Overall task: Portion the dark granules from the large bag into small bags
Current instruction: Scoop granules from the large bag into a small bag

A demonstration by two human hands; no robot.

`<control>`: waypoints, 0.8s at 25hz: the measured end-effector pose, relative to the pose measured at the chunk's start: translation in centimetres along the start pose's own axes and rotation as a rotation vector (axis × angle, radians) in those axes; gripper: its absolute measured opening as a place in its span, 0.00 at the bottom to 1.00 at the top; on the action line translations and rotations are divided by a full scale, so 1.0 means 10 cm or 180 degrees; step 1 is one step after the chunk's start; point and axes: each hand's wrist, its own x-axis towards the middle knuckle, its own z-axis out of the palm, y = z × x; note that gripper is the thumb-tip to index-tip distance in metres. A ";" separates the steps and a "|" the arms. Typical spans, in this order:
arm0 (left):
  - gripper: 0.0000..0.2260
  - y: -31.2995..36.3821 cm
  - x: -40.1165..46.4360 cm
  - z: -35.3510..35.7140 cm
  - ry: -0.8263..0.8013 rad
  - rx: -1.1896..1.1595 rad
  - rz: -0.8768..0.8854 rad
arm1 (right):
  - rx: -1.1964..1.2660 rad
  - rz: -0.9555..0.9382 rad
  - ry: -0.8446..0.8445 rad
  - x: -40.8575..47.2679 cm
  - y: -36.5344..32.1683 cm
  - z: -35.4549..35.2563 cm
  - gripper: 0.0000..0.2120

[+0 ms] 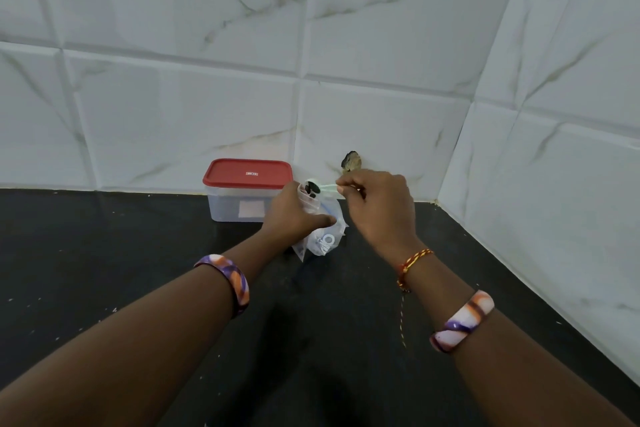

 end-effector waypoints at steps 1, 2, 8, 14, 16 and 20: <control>0.27 0.02 -0.01 -0.02 0.0016 -0.0061 -0.0050 | -0.0243 -0.0385 0.0173 -0.02 -0.01 0.02 0.07; 0.28 0.03 -0.01 -0.04 0.0032 -0.0108 -0.0086 | -0.0382 -0.0689 0.0343 -0.04 -0.01 0.03 0.07; 0.26 -0.02 -0.03 -0.10 0.0070 -0.0314 -0.0192 | 0.1220 0.0761 0.0272 -0.02 0.08 0.05 0.06; 0.31 -0.35 -0.18 -0.03 -0.0400 -0.1238 -0.0778 | 0.2839 0.3811 -0.0311 -0.25 0.47 0.43 0.10; 0.28 -0.42 -0.25 0.01 -0.0586 -0.1661 -0.0843 | 0.3054 0.4054 -0.0416 -0.28 0.47 0.61 0.11; 0.17 -0.56 -0.39 0.08 -0.0432 -0.1994 -0.1037 | 0.2854 0.4051 -0.0379 -0.21 0.42 0.94 0.10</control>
